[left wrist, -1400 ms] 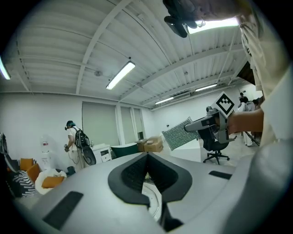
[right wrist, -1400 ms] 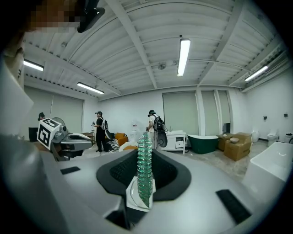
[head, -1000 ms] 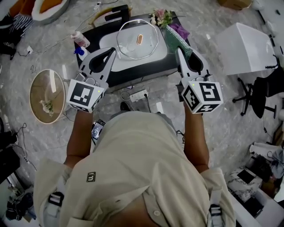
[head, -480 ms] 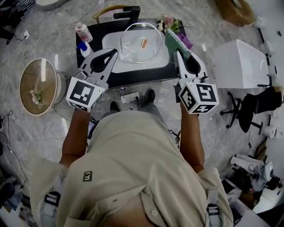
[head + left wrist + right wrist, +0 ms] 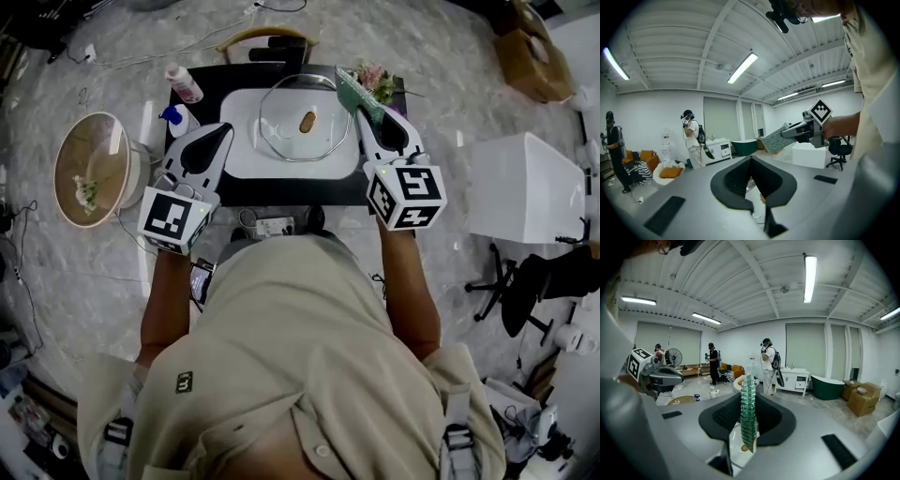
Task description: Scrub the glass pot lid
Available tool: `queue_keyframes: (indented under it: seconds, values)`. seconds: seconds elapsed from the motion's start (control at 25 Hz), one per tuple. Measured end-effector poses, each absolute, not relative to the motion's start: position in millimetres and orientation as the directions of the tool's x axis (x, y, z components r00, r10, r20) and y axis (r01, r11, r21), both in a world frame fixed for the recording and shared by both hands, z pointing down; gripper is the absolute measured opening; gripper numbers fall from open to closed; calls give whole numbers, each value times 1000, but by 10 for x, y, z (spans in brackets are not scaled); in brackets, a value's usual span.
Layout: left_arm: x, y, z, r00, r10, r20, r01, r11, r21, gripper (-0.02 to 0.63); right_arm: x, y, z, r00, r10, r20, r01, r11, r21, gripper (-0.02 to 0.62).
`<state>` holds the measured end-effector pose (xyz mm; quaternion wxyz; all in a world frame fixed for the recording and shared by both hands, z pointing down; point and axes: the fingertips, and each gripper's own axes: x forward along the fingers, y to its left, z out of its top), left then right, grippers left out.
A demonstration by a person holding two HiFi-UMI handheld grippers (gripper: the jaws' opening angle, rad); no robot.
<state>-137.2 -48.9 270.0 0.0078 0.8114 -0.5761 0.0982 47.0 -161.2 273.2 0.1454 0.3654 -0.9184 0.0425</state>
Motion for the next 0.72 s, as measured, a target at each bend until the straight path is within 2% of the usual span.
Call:
queue_keyframes:
  seconds: [0.32, 0.72]
  values:
    - [-1408, -734, 3071, 211, -937, 280, -973, -229, -36, 15, 384, -2282, 3397, -690, -588, 423, -648, 761, 1, 91]
    - [-1768, -877, 3884, 141, -918, 369, -989, -143, 22, 15, 90, -3032, 4637, -592, -571, 568, -664, 745, 56, 91]
